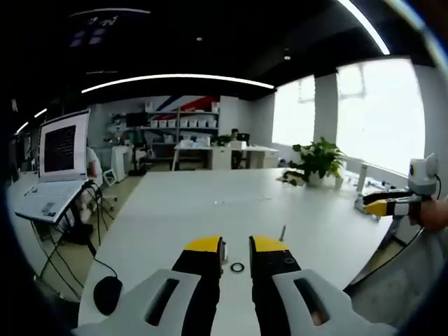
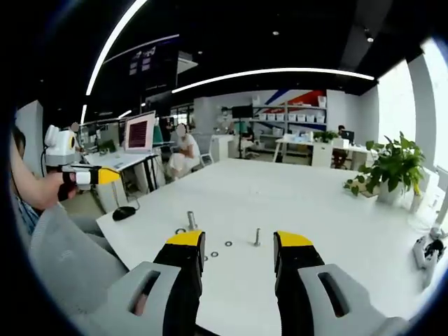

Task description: Place the washer onto the threaded stud by aligning its center hole with the stud, sliding it down to the base, and recovering from edge contact or off-axis alignment until the washer reaches the visible bottom stop.

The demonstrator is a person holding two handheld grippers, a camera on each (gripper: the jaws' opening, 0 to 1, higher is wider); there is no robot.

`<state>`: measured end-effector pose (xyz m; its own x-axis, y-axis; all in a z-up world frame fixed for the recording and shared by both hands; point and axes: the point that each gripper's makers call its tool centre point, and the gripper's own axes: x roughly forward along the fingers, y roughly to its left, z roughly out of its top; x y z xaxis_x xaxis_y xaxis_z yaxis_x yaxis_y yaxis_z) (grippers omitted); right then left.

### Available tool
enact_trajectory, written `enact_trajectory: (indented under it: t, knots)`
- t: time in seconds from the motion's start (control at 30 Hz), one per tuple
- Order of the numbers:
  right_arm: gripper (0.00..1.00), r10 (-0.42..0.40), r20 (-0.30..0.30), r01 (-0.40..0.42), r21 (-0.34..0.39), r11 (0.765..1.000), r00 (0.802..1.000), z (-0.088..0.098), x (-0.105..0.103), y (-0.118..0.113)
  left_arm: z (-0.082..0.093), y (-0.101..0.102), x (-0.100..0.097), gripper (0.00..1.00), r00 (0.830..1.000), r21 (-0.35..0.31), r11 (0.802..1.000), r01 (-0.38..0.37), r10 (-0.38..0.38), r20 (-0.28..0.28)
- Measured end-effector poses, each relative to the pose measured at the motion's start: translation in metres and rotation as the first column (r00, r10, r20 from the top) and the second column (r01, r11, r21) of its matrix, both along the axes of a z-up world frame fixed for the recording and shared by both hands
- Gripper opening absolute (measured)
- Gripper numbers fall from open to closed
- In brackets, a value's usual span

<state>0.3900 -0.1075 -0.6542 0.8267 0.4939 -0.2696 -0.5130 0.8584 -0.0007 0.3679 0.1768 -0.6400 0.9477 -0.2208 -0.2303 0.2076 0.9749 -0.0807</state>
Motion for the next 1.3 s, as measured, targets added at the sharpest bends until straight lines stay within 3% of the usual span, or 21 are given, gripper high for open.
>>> enact_trajectory:
  t: [0.7, 1.3]
  knots:
    - [0.42, -0.015, 0.009, 0.015, 0.009, 1.0, 1.0, 0.003, 0.001, -0.003, -0.002, 0.001, 0.001, 0.14, 1.0, -0.003, 1.0, 0.0, 0.0, -0.01]
    - [0.45, -0.063, 0.033, 0.06, 0.066, 0.996, 0.997, 0.013, 0.006, -0.014, 0.0, 0.0, 0.005, 0.15, 1.0, -0.027, 1.0, 0.012, -0.012, -0.007]
